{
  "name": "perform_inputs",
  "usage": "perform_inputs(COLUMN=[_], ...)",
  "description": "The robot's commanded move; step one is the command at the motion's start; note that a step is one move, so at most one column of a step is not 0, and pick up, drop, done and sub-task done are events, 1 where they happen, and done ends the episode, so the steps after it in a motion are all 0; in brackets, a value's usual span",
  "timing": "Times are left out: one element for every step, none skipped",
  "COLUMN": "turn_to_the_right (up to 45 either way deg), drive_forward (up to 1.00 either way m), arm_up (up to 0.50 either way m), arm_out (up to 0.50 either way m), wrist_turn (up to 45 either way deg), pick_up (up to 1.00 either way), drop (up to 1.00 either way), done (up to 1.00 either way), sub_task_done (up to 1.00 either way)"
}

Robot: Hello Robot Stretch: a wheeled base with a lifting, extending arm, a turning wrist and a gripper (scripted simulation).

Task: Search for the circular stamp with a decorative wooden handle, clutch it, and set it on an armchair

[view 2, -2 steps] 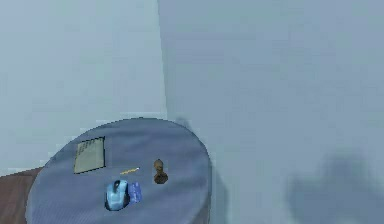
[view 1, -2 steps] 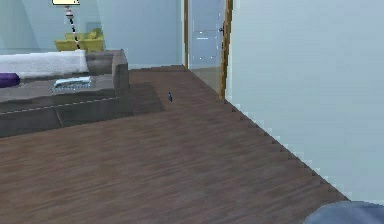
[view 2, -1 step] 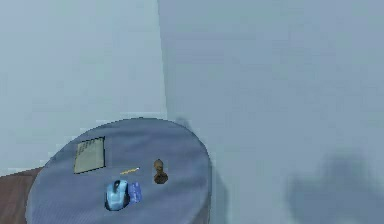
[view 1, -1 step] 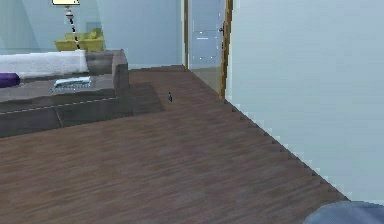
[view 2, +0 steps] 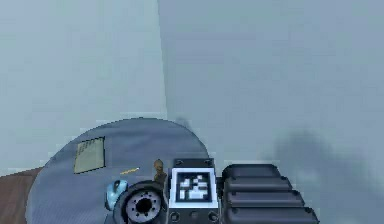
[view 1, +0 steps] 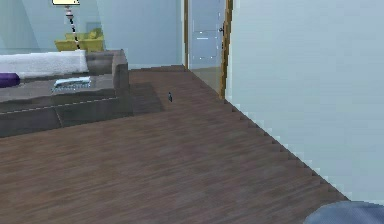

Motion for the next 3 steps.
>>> perform_inputs(turn_to_the_right=[0.0,0.0,0.0], drive_forward=[0.0,0.0,0.0], arm_up=[0.0,0.0,0.0], arm_out=[0.22,0.0,0.0], wrist_turn=[0.0,45.0,45.0], pick_up=[0.0,0.0,0.0], drop=[0.0,0.0,0.0], done=[0.0,0.0,0.0], sub_task_done=[0.0,0.0,0.0])
